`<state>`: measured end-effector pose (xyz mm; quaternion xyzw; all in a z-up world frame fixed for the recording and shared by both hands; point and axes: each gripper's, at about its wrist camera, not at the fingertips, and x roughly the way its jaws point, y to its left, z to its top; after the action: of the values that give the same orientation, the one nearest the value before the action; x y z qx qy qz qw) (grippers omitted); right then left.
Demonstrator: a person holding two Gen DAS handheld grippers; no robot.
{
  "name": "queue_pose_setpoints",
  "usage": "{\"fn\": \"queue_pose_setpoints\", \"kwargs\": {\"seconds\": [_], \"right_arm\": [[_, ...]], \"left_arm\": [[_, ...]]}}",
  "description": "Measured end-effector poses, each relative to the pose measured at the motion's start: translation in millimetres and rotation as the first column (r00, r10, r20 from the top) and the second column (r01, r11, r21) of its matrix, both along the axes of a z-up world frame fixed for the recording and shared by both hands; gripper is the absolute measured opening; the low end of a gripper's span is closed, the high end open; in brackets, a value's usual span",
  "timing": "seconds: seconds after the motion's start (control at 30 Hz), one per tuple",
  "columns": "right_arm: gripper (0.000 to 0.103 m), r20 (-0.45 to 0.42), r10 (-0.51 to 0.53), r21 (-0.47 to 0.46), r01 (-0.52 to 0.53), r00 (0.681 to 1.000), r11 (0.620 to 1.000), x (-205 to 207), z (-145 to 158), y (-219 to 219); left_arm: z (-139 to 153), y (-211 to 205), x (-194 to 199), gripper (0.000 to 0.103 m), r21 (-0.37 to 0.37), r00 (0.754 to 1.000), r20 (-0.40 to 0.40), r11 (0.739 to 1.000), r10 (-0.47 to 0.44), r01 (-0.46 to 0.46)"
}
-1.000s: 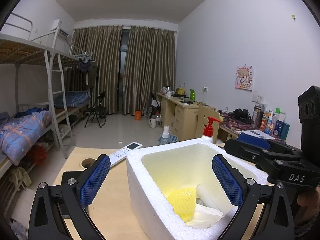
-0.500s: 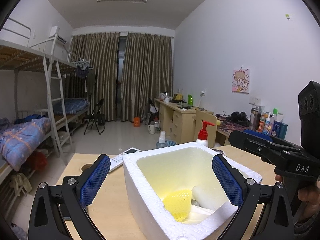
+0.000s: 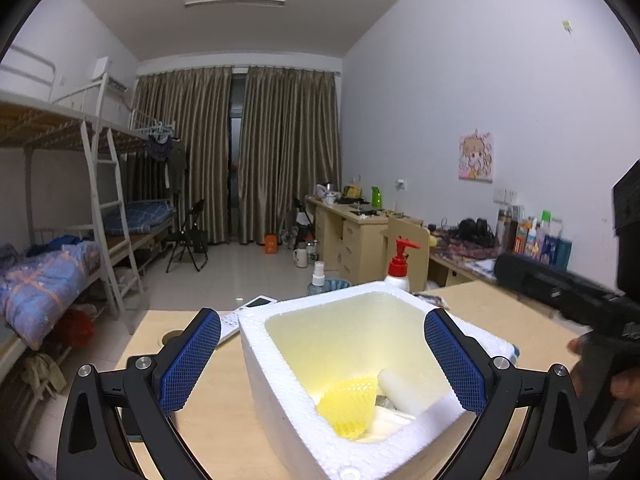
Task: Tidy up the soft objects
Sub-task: 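Lift both grippers out of the foam box and back away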
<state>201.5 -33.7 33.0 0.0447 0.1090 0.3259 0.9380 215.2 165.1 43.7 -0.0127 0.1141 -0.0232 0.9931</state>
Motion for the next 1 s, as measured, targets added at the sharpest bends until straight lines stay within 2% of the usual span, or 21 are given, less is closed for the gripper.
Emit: {"fn": "queue_pose_setpoints", "kwargs": {"seconds": [0.33,0.6,0.87,1.0], "right_arm": [[0.103,0.037,-0.072,0.014,0.072,0.997,0.997,-39.3,3.4,-35.6],[0.103,0.071,-0.082,0.022,0.081,0.994,0.996,-61.6,8.1,-49.8],[0.103,0.104,-0.102,0.019,0.1,0.989,0.995,-81.7,9.9,-64.2],[0.103,0.109,-0.129,0.049,0.125,0.986,0.991,-89.8,11.3,-75.6]], "left_arm": [[12.3,-29.7,-48.0,0.102,0.008,0.999,0.043,1.0,-0.012,0.012],[15.8,-42.2,-67.7,0.102,-0.02,0.999,0.031,1.0,-0.022,0.023],[15.9,-61.6,-82.4,0.102,-0.013,0.998,0.033,0.999,-0.053,0.053],[16.7,-71.2,-92.2,0.102,-0.013,0.996,0.042,0.997,-0.082,0.082]]}}
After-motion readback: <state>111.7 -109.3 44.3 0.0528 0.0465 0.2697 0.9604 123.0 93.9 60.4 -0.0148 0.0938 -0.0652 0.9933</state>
